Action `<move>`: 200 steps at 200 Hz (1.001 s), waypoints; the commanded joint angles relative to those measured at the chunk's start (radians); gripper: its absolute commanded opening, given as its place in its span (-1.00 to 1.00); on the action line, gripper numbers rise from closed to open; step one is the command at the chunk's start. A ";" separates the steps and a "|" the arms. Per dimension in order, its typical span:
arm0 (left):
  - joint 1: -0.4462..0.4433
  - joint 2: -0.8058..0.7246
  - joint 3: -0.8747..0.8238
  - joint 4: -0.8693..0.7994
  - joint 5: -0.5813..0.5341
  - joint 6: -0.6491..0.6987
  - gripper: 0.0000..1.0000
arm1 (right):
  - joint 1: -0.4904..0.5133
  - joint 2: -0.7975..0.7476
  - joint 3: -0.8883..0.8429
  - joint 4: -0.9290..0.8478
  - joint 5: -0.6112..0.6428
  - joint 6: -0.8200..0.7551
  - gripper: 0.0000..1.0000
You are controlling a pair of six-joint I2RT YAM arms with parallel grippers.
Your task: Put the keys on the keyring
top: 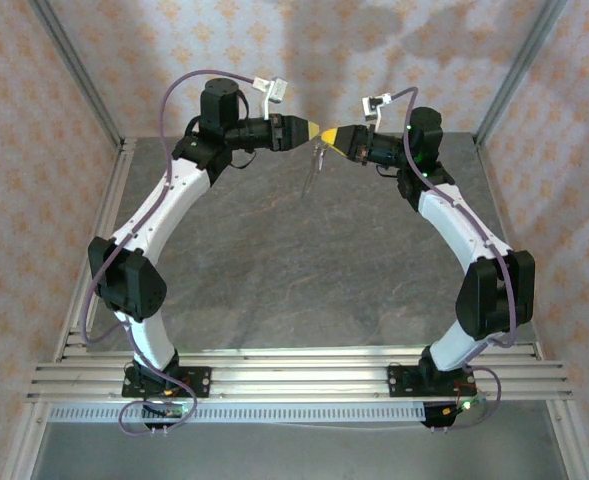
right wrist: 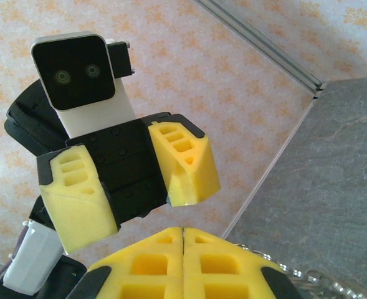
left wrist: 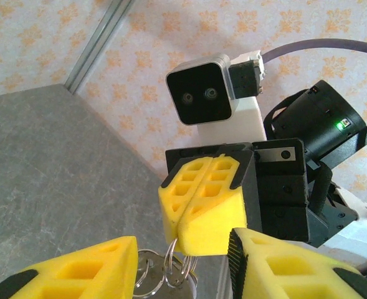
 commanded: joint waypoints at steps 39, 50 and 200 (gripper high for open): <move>-0.010 0.014 -0.023 0.050 0.034 -0.008 -0.18 | -0.004 -0.011 0.006 0.078 0.000 0.003 -1.00; -0.011 0.014 -0.026 0.054 0.036 -0.010 -0.21 | -0.003 -0.010 0.006 0.078 0.003 0.003 -1.00; -0.039 0.015 -0.034 0.074 0.062 -0.005 -0.78 | -0.006 -0.007 -0.011 0.083 0.010 -0.003 -1.00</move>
